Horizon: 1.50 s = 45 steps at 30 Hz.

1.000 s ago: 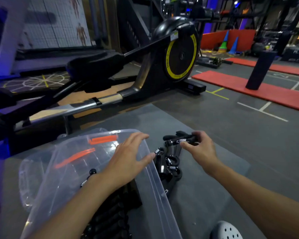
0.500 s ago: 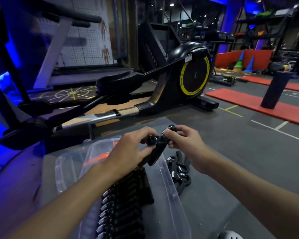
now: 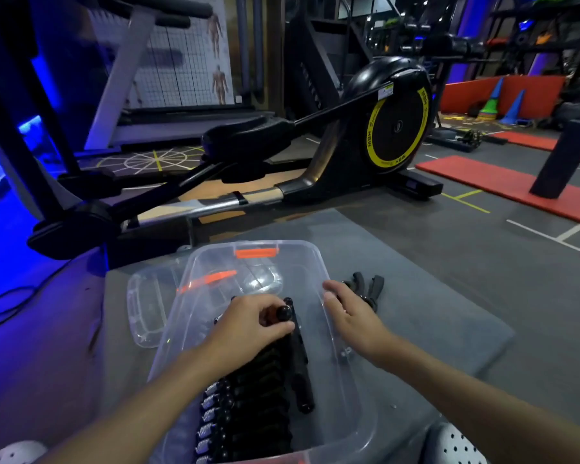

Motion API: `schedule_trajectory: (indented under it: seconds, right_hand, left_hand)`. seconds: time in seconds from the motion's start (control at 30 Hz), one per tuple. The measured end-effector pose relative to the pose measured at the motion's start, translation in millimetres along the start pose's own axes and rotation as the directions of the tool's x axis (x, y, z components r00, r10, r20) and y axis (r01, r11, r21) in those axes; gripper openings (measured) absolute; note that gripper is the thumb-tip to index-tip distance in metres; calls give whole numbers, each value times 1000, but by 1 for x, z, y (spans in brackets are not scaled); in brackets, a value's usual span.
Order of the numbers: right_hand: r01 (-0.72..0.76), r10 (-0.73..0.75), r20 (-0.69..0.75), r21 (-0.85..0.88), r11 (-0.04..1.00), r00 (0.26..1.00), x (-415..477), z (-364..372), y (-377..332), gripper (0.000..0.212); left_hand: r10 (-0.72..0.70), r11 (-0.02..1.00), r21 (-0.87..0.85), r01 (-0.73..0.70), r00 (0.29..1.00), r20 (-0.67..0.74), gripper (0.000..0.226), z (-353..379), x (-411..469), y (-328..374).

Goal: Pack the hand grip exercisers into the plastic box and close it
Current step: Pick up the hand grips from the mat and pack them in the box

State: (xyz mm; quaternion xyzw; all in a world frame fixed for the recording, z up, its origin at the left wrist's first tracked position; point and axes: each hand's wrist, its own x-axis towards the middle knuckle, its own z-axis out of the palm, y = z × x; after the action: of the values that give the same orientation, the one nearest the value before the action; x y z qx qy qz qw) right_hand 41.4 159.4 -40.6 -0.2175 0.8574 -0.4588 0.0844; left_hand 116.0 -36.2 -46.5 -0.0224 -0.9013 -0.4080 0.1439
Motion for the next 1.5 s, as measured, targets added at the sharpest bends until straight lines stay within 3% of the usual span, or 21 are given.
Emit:
schedule_trajectory:
  seconds: [0.13, 0.37, 0.57, 0.87, 1.3, 1.4, 1.5]
  right_hand:
    - [94, -90, 50, -100, 990, 995, -5, 12, 15, 50]
    - [107, -104, 41, -99, 989, 994, -1, 14, 21, 50]
    - [98, -95, 42, -74, 993, 995, -1, 14, 21, 50]
    - [91, -89, 39, -65, 994, 995, -3, 14, 22, 50]
    - [99, -98, 22, -36, 994, 995, -3, 14, 23, 47]
    - [52, -41, -93, 118, 992, 995, 2, 6, 29, 35]
    - [-89, 116, -234, 122, 989, 965, 18, -12, 56, 32]
  left_hand:
    - [-46, 994, 105, 34, 992, 114, 22, 17, -7, -14]
    - [-116, 976, 208, 70, 970, 216, 24, 32, -14, -31]
    - [-91, 914, 405, -34, 954, 286, 34, 39, -17, -47]
    - [-121, 832, 545, -104, 925, 360, 38, 45, -18, -50]
    - [-159, 856, 514, -55, 918, 362, 34, 49, -22, -58]
    - [-122, 874, 482, -62, 932, 341, 39, 45, -18, -54]
    - [-18, 934, 351, -65, 974, 227, 50, 39, 0, -30]
